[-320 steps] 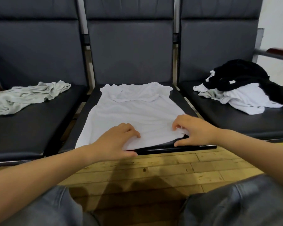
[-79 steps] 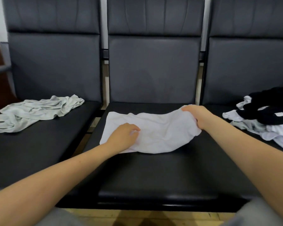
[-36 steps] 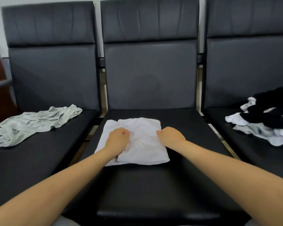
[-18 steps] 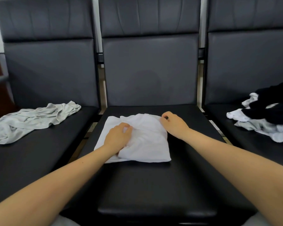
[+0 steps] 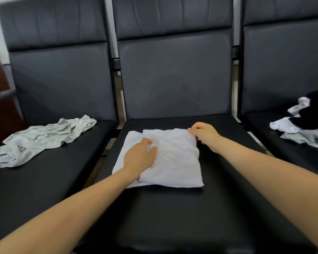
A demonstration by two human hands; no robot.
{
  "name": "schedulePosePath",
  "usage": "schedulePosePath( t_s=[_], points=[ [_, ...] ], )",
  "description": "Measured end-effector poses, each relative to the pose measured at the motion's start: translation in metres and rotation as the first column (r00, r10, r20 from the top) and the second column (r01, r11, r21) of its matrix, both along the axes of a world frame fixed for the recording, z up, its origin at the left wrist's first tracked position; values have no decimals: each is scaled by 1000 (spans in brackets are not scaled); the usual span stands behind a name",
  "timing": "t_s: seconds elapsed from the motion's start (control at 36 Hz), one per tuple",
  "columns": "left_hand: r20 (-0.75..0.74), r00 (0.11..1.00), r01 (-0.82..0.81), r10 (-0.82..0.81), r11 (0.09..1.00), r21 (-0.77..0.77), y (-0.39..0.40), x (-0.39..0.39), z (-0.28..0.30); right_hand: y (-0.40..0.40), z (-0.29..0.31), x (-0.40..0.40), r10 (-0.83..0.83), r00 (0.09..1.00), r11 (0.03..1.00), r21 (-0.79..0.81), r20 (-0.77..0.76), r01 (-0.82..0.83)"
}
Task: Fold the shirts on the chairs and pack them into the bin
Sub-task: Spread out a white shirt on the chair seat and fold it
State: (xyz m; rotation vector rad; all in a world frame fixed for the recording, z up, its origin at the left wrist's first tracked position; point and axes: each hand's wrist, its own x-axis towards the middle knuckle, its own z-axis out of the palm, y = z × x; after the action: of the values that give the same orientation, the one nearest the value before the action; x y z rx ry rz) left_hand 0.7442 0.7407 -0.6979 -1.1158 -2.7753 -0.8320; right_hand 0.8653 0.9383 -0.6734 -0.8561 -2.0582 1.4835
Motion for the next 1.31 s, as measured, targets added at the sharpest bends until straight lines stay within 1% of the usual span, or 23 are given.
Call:
schedulePosePath(
  t_s=[0.08, 0.14, 0.17, 0.19, 0.25, 0.28, 0.31, 0.33, 0.39, 0.44, 0.5, 0.56, 0.61, 0.67, 0.72, 0.78, 0.83, 0.89, 0.97, 1.08, 1.14, 1.22, 1.31],
  points=[
    [-9, 999, -33, 33, 999, -5, -1, 1, 1, 3, 6, -4, -112, 994, 989, -95, 15, 113],
    [17, 1000, -17, 17, 1000, -2, 0, 0, 2, 5, 12, -5, -215, 976, 945, -248, 23, 214],
    [66, 998, -16, 15, 1000, 23, 0, -1, 3, 6, 14, -6, -250, 968, 913, -328, 16, 242],
    [137, 990, -27, 16, 997, 78, -1, -1, 4, 8, 16, -6, -281, 960, 884, -388, 9, 262],
    [293, 956, -92, 10, 959, 268, -2, -1, 8, 12, 16, -3, -335, 942, 850, -424, 21, 312],
    [353, 936, -137, 8, 929, 344, -3, -2, 10, 14, 15, -2, -355, 934, 849, -405, 40, 340],
    [376, 927, -166, 15, 913, 372, -4, -2, 12, 15, 12, 0, -366, 928, 862, -352, 65, 365],
    [362, 932, -166, 29, 921, 353, -6, -1, 14, 16, 10, 3, -366, 926, 885, -274, 91, 377],
    [304, 951, -126, 46, 961, 247, -8, -1, 14, 15, 4, 5, -354, 927, 923, -115, 123, 368],
    [247, 968, -76, 39, 987, 144, -8, 2, 12, 10, 3, 7, -325, 931, 942, -28, 166, 334],
    [235, 972, -55, 22, 989, 137, -7, 5, 9, 1, 10, 12, -296, 921, 952, -5, 253, 307],
    [217, 976, -73, 30, 978, 196, -9, 7, 10, -9, 19, 20, -238, 907, 965, -18, 348, 261],
    [130, 990, -93, 63, 967, 239, -13, 9, 15, -24, 26, 32, -148, 871, 987, 20, 469, 157],
    [-7, 998, -66, 68, 983, 170, -16, 9, 17, -39, 30, 41, -62, 829, 997, 72, 556, 26],
    [-90, 996, -22, 19, 999, -26, -19, 14, 19, -56, 32, 45, 49, 849, 996, 38, 526, -81],
    [-72, 997, 22, -37, 981, -194, -20, 19, 15, -70, 31, 44, 116, 877, 993, -46, 467, -107],
    [-33, 998, 49, -59, 966, -253, -21, 21, 12, -73, 28, 39, 104, 922, 991, -116, 373, -65],
    [35, 998, 64, -58, 979, -193, -22, 21, 13, -73, 29, 39, 61, 959, 982, -190, 278, -7],
    [167, 985, 55, -47, 998, -44, -27, 22, 19, -70, 36, 44, -27, 946, 982, -171, 324, 86],
    [235, 970, 66, -64, 998, 1, -38, 23, 22, -61, 53, 53, -156, 897, 976, -76, 415, 205],
    [284, 954, 86, -96, 995, 46, -44, 22, 22, -54, 62, 57, -209, 903, 965, -70, 375, 252],
    [415, 899, 86, -142, 985, 150, -48, 22, 25, -49, 76, 57, -223, 916, 967, -42, 333, 251],
    [544, 828, -13, -133, 966, 257, -48, 21, 28, -56, 86, 49, -189, 941, 979, -23, 280, 204]
  ],
)
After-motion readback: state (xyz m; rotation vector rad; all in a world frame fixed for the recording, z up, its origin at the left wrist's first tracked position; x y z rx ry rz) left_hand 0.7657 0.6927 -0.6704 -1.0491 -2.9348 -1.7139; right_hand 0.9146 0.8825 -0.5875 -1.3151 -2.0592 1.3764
